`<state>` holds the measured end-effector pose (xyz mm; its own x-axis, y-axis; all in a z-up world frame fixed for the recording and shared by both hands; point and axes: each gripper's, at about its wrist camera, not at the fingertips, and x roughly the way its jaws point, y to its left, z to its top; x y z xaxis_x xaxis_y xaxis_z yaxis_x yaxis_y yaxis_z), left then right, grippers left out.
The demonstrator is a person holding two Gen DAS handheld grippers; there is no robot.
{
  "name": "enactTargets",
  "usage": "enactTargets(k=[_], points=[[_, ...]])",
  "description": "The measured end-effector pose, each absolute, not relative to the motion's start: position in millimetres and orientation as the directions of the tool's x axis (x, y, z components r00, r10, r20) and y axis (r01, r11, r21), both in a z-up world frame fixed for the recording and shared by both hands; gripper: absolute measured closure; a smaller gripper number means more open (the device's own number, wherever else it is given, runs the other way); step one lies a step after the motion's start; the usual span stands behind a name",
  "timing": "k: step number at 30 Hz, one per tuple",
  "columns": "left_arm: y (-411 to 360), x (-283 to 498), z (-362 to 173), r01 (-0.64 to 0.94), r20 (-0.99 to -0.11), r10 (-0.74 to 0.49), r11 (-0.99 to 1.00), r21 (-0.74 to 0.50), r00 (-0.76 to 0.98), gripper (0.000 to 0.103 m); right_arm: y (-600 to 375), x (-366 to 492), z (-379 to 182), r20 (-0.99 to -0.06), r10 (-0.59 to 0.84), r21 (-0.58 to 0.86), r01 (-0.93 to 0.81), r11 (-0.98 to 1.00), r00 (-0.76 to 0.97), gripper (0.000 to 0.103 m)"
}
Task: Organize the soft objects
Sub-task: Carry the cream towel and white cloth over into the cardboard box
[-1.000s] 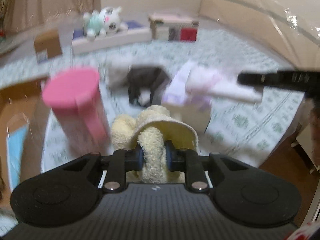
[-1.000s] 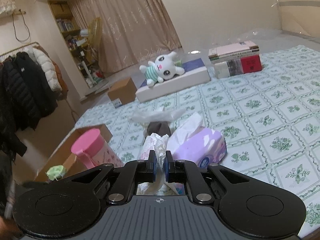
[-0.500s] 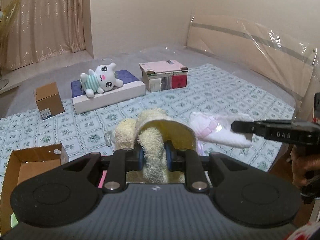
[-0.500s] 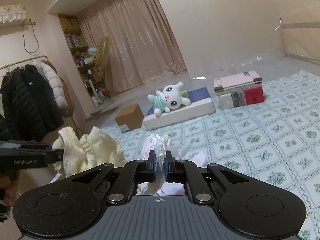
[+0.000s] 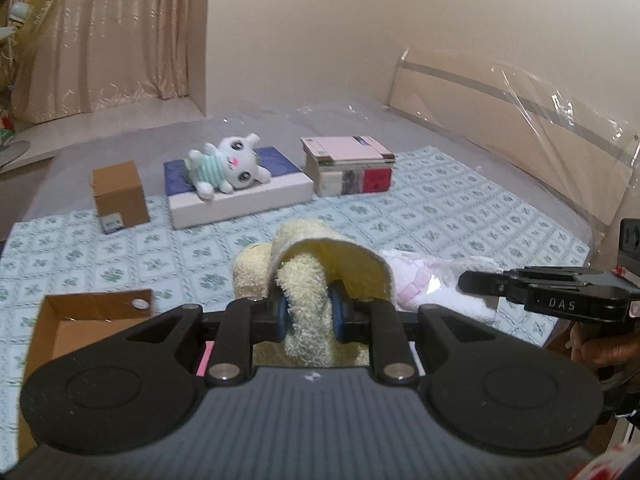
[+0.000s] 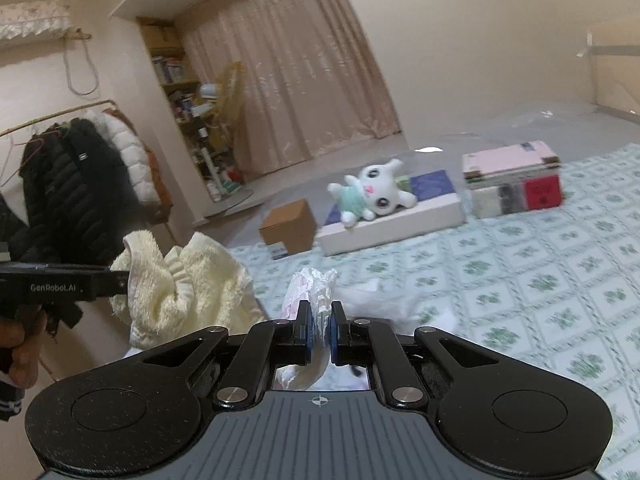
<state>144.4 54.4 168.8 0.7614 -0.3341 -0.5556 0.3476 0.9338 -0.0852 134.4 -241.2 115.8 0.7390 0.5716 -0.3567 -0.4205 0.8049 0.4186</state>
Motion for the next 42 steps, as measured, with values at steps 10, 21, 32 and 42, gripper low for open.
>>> enactTargets(k=[10, 21, 32, 42], points=[[148, 141, 209, 0.207, -0.548, -0.177, 0.978, -0.007, 0.818, 0.085, -138, 157, 154, -0.314, 0.694, 0.391, -0.579, 0.716, 0.648, 0.095], [251, 152, 166, 0.06, -0.646, -0.028, 0.998, 0.028, 0.762, 0.085, 8, 169, 133, -0.384, 0.763, 0.329, -0.695, 0.64, 0.521, 0.095], [295, 193, 95, 0.06, -0.724, -0.038, 0.998, 0.005, 0.688, 0.084, 77, 194, 68, -0.512, 0.68, 0.238, -0.674, 0.699, 0.525, 0.095], [308, 230, 43, 0.138, -0.748, -0.077, 0.99, 0.019, 0.66, 0.084, 118, 212, 25, -0.583, 0.589, 0.104, -0.668, 0.737, 0.559, 0.095]])
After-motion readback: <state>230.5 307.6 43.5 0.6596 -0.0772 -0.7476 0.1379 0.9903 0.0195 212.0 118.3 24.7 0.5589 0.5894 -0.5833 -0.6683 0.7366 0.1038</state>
